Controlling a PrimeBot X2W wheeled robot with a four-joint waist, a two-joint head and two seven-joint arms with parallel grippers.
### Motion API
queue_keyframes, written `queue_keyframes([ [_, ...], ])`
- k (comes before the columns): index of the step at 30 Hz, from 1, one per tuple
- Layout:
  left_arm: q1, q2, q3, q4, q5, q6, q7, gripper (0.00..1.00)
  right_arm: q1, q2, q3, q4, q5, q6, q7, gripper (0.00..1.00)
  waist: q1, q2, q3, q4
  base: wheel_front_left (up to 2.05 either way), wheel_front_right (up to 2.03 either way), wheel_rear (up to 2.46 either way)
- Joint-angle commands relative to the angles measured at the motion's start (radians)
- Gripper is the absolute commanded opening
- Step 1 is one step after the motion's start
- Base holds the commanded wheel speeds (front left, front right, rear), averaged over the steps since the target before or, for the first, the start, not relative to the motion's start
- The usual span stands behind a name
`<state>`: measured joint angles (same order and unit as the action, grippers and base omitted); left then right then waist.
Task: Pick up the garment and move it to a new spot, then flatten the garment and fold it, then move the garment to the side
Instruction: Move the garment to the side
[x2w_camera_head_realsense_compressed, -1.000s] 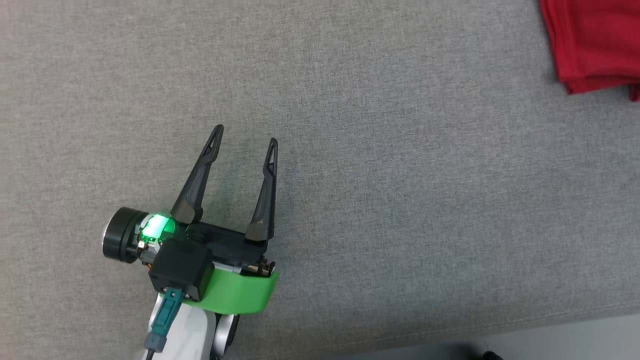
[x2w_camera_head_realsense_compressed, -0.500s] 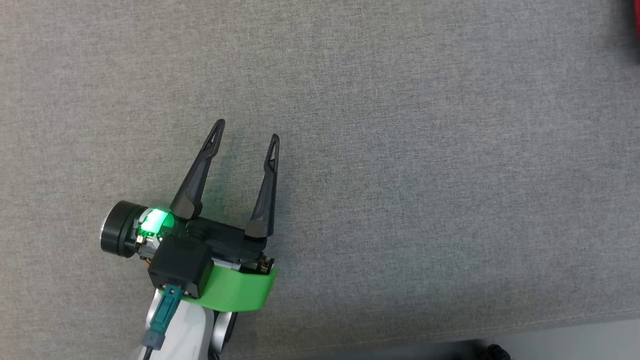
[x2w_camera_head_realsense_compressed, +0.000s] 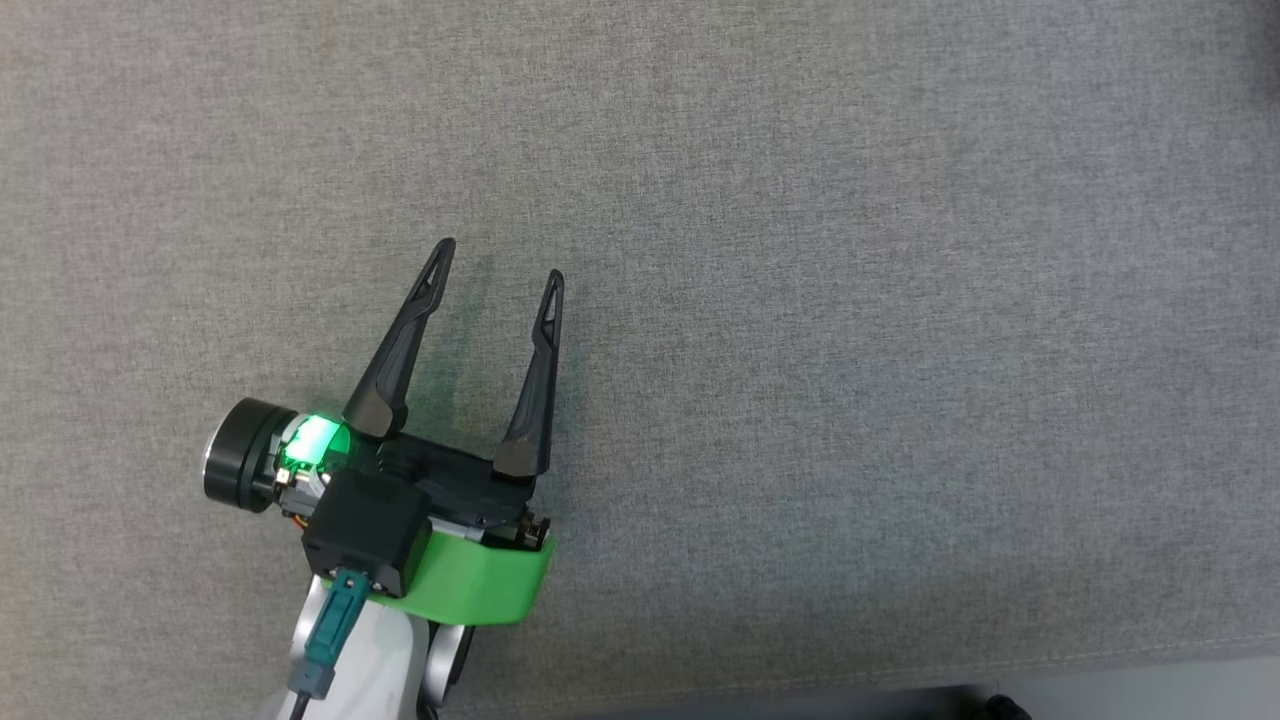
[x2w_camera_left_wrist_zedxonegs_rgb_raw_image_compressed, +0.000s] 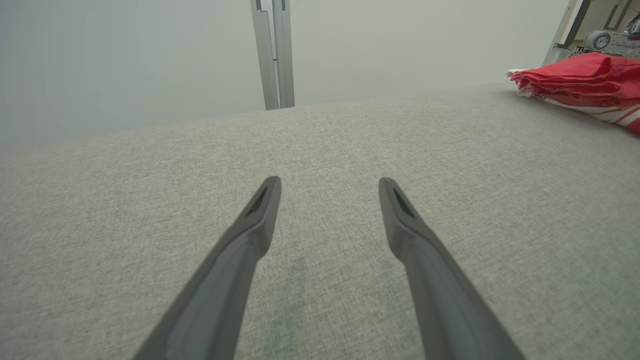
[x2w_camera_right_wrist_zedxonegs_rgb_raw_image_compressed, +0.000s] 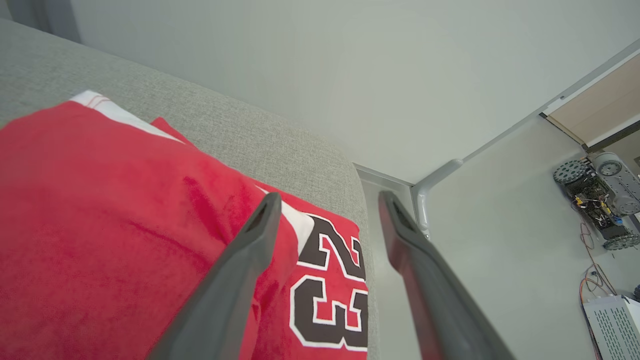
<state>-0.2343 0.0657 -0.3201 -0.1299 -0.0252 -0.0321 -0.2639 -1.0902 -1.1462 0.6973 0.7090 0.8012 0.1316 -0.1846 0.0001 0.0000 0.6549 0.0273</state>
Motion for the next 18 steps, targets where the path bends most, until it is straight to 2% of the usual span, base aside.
queue_keyframes([
  [1,-0.009,0.005,0.003,0.001,0.008,0.0,0.0,1.0,-0.013,0.013,-0.004,0.025,-0.039,-0.002,-0.014,1.0,-0.0001,0.0,-0.009,-0.001,0.0,0.0,0.0],
  [3,-0.006,0.005,0.002,0.006,0.007,0.002,0.0,1.0,-0.026,0.039,-0.014,0.053,-0.082,-0.002,-0.035,1.0,-0.0001,0.0,-0.022,-0.003,0.0,0.0,0.0],
  [9,0.018,0.001,0.003,0.021,-0.006,0.012,0.0,1.0,0.011,0.193,-0.072,0.072,-0.158,-0.002,-0.077,1.0,-0.0001,0.0,-0.099,-0.018,0.0,0.0,0.0],
  [18,0.083,-0.004,0.014,0.046,-0.031,0.034,0.0,1.0,0.252,0.444,-0.239,-0.05,-0.231,-0.002,-0.081,1.0,-0.0001,0.0,-0.261,-0.035,0.0,0.0,0.0],
])
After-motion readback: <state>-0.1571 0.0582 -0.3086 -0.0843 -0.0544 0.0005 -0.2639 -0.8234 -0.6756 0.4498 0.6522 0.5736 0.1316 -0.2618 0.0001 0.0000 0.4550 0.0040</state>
